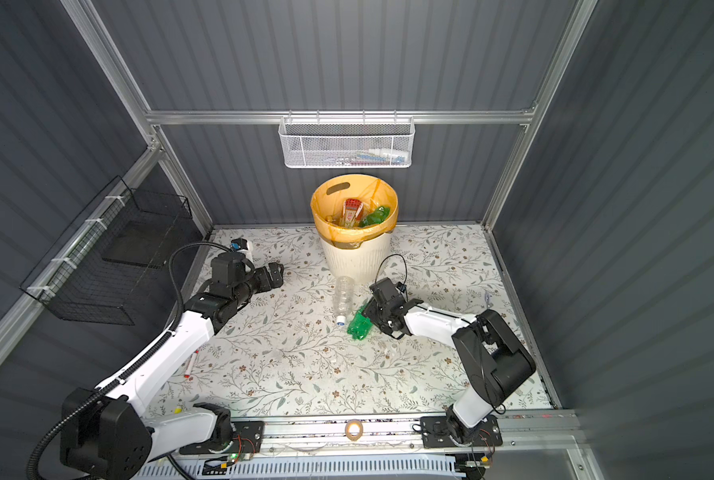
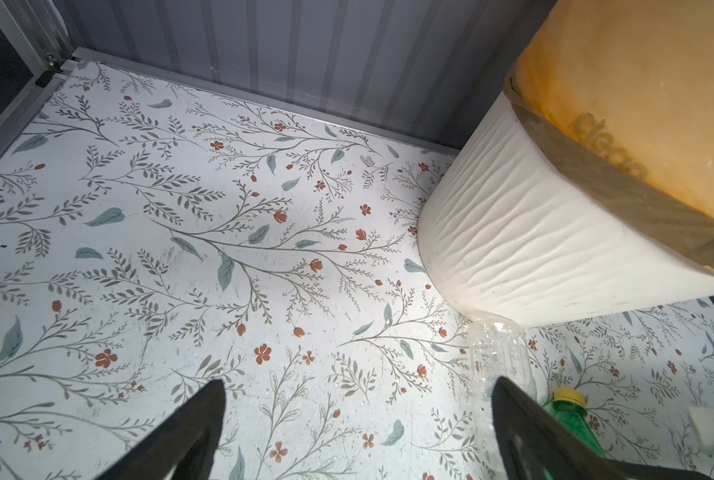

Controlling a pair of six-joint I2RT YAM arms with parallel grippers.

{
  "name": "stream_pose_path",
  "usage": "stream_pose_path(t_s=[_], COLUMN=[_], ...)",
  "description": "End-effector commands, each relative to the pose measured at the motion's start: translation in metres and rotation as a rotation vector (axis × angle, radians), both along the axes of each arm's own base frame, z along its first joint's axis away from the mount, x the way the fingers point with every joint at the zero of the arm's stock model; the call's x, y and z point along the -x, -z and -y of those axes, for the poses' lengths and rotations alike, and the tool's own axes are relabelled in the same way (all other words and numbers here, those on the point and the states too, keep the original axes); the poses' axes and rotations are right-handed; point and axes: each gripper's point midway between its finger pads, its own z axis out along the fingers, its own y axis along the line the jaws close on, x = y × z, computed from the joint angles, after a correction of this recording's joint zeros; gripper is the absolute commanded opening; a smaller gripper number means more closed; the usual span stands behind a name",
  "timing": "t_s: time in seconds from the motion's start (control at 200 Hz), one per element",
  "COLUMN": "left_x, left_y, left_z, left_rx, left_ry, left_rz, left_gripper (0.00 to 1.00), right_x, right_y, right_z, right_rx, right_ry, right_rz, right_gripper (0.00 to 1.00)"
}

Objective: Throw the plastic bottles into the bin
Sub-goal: 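Lower the left gripper back while the right gripper grasps the green Sprite bottle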

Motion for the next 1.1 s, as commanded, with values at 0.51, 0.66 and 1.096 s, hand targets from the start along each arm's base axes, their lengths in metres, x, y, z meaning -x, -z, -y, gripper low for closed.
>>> stream_pose_path(t_s=[0.51, 0.66, 1.096], left_x=[-0.001, -0.002, -0.003], left_y=[0.012, 0.013, 0.019], left_z=[0.001, 0.002, 0.004], left_rx=[0.007, 0.005, 0.008], left_ry=[0.005, 0.007, 0.015], left_rz=[-0.023, -0.026, -0.040], left_gripper=[1.00, 1.00, 1.00], right_x=[0.002, -0.004, -0.003], right_y=[0.031, 0.029, 0.007], right_z=[-0.010, -0.011, 0.005], right_rx=[-0.020, -0.031, -0.064], right_ry=[0.039, 0.054, 0.089], right_rz=[-0.016, 0.007, 0.052], right_gripper=[0.55, 0.47, 0.34])
